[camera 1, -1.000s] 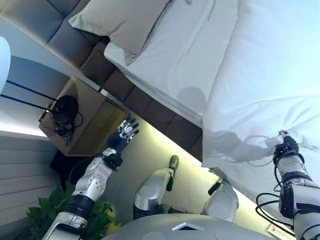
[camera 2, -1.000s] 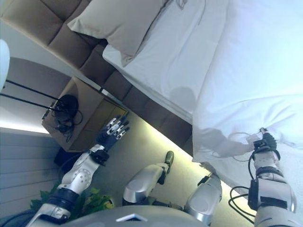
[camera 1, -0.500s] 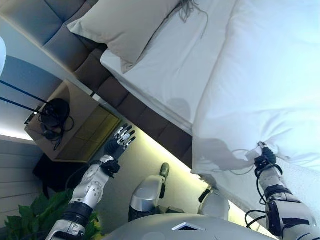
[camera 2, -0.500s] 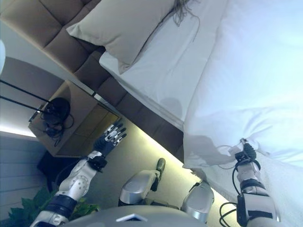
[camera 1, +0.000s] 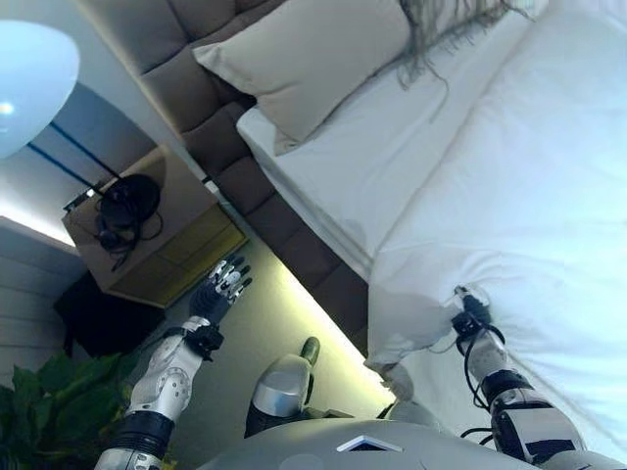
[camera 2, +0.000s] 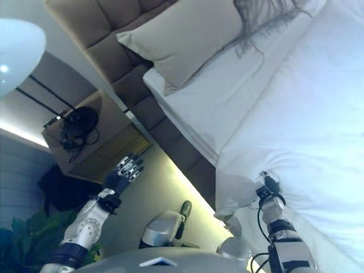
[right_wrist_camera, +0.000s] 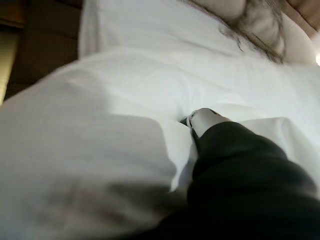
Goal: Make the bed neatly
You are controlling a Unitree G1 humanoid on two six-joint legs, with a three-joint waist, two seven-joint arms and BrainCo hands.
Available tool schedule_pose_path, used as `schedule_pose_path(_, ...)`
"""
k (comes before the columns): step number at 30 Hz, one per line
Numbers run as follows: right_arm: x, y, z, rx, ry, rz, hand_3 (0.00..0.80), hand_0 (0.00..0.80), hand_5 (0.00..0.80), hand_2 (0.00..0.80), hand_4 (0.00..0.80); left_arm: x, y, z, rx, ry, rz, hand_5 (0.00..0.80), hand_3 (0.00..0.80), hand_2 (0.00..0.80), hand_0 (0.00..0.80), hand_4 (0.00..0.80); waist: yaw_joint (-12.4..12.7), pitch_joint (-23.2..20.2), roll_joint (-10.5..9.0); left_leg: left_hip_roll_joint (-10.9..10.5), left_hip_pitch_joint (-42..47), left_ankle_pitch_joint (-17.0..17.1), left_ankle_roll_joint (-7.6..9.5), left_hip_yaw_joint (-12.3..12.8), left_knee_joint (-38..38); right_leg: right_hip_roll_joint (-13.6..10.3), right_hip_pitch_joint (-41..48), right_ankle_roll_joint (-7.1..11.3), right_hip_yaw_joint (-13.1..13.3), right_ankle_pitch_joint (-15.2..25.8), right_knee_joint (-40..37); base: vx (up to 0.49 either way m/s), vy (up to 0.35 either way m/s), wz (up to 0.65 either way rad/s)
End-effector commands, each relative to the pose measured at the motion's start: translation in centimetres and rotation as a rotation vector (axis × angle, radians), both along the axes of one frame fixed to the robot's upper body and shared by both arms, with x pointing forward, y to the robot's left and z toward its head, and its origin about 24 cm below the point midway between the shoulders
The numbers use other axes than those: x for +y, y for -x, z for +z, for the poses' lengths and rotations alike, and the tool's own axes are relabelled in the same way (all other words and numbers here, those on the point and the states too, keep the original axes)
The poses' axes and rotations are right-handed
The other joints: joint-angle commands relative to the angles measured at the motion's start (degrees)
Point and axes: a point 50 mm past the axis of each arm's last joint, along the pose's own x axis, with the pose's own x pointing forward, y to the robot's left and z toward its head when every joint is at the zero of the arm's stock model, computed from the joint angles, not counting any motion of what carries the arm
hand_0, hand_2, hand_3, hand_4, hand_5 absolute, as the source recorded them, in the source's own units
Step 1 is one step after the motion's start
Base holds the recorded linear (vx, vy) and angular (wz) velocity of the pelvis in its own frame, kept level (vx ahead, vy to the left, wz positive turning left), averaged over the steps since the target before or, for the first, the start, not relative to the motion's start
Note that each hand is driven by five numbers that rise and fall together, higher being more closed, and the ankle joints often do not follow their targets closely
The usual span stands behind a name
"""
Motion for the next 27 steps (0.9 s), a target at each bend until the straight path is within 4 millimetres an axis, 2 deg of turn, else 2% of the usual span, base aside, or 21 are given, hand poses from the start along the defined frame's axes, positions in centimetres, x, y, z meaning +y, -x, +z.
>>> schedule_pose_path(1,2.3,-3.7,2.3,-0.142,0.036,0.149,0.800,0.800,0.800,0.800,0.800,-0.1,-0.6,0.8,-0.058,-0.039,-0.051,0.000,0.000,0.000,0.000,0.000,4.26,-2.15,-0.87,3.41,1.06,0.81,-1.59,-0.73,-0.84,-5.80,2.75,4.44,1.03,-1.50,7.18,0.065,0.044,0.23)
schedule_pose_path(5,3.9,-4.2,2.2,-0.133,0.039,0.210,0.800,0.800,0.800,0.800,0.800,0.1,-0.4,0.5,-0.045,-0.041,-0.056,0.000,0.000,0.000,0.000,0.000,6.25,-2.77,-1.94,3.21,1.59,1.18,-1.58,-1.74,-1.34,-5.72,4.71,4.54,-0.44,-1.33,6.63,0.064,0.054,0.23)
schedule_pose_path(10,6.7,-5.1,2.1,-0.112,0.044,0.322,0.800,0.800,0.800,0.800,0.800,0.6,0.1,0.1,-0.020,-0.054,-0.060,0.000,0.000,0.000,0.000,0.000,9.37,-3.23,-2.83,2.72,2.49,0.25,-1.92,-4.56,-1.42,-5.51,7.07,5.02,-1.29,-2.31,6.94,0.121,0.034,0.22)
schedule_pose_path(17,12.1,-7.3,3.2,-0.125,0.088,0.523,0.800,0.800,0.800,0.800,0.800,0.7,0.0,-0.3,-0.017,-0.053,-0.074,0.000,0.000,0.000,0.000,0.000,13.08,-2.74,-2.41,1.24,0.51,1.03,-2.21,-8.88,0.17,-5.56,8.47,4.44,-3.04,-3.07,7.60,0.054,0.070,0.24)
schedule_pose_path(22,14.5,-8.6,4.4,-0.133,0.139,0.631,0.800,0.800,0.800,0.800,0.800,0.9,0.2,-0.2,-0.025,-0.044,-0.069,0.000,0.000,0.000,0.000,0.000,15.34,-1.92,-2.23,-0.05,-1.23,1.21,-2.54,-11.26,1.85,-5.93,8.84,4.23,-4.06,-3.16,8.60,0.060,0.071,0.26)
schedule_pose_path(27,16.9,-9.9,5.9,-0.163,0.170,0.759,0.800,0.800,0.800,0.800,0.800,1.4,0.3,-0.4,-0.020,-0.053,-0.061,0.000,0.000,0.000,0.000,0.000,16.93,-1.04,-2.24,-1.17,-3.28,1.42,-2.90,-12.25,3.74,-6.29,9.17,3.94,-5.07,-3.12,9.10,0.052,0.047,0.20)
